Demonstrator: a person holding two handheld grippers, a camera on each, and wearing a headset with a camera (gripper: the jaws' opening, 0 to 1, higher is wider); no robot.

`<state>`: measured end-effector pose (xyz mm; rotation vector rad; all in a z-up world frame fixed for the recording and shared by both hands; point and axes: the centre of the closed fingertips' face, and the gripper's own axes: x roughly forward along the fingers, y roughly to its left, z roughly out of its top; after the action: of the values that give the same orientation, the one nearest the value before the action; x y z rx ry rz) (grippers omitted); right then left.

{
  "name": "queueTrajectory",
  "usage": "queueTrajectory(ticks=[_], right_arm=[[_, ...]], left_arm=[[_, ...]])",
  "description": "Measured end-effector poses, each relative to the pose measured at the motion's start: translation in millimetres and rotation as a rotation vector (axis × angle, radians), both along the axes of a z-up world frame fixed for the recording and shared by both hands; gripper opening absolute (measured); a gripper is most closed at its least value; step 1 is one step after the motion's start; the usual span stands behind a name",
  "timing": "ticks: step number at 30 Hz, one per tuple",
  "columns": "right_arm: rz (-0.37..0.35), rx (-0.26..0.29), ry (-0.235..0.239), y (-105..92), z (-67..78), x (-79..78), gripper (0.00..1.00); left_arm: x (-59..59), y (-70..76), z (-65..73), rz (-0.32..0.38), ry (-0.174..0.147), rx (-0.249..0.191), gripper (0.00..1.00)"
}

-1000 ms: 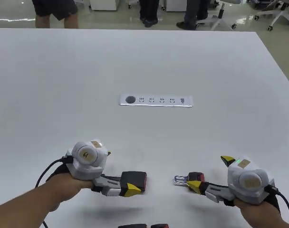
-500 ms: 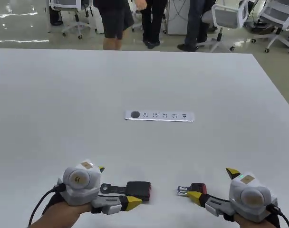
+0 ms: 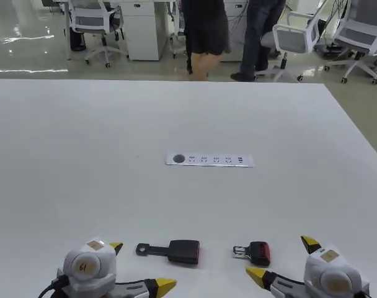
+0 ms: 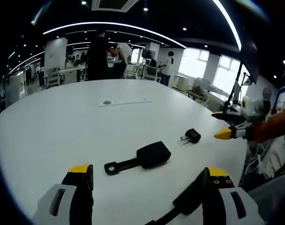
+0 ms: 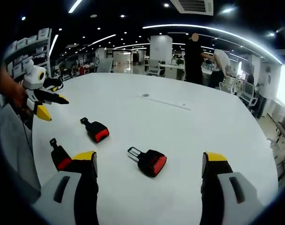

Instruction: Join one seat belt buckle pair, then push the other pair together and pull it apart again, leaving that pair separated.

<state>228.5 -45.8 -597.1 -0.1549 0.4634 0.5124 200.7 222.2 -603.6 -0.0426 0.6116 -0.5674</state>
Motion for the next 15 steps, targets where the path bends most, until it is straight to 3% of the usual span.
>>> queueTrajectory(ticks=[8, 15], right_arm=[[-0.022, 0.012, -0.022, -2.2, 12.8, -21.9, 0.93], [-0.035, 0.022, -0.032, -4.4, 14.8, -35.5, 0.94]], left_arm=[[-14.9, 5.1, 15.0, 0.015, -0.047, -0.020, 1.00], [-28.5, 10.2, 23.2, 0.028, -0.071, -0.025, 1.00]])
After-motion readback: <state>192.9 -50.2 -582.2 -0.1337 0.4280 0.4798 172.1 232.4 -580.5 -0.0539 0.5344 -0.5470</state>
